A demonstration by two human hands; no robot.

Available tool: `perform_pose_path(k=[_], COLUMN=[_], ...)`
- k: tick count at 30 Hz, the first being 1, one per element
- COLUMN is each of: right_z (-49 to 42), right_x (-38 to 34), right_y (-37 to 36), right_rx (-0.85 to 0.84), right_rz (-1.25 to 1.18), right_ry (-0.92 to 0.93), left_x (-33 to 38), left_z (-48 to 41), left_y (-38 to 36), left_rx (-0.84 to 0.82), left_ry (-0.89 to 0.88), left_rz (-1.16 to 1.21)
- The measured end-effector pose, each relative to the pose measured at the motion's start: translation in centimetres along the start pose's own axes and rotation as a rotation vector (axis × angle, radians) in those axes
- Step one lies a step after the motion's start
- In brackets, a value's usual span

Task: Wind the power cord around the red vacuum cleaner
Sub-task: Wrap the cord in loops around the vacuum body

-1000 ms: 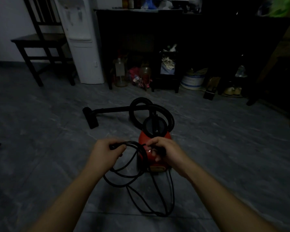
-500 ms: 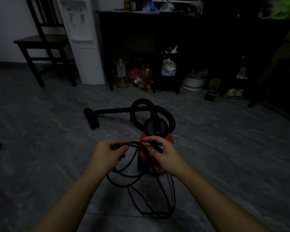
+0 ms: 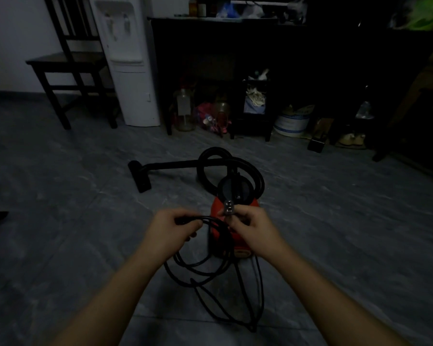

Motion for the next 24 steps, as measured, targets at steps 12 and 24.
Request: perform_pose_path(k=[12,24], right_z=[0.4,1.0], right_x=[0.0,-0.8], right_y=[0.0,-1.0], right_rx=[0.014,0.048], right_rz=[0.066,0.346], right_ry=[-0.056,0.066], left_x=[0.3,0.7], left_z=[0.2,0.5], left_y=[0.0,-0.2], left_rx=[0.073,0.124], left_ry=[0.065,0.110], left_rz=[0.038,0.326])
Point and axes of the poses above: each hand's wrist, its own z-axis away from the middle knuckle, its own y-axis out of the back of the hand, x = y × z, the point moved 1 cm from there along -z, towards the middle knuckle, and after that the axes turned 13 degrees about -z, right-handed, at the moved point
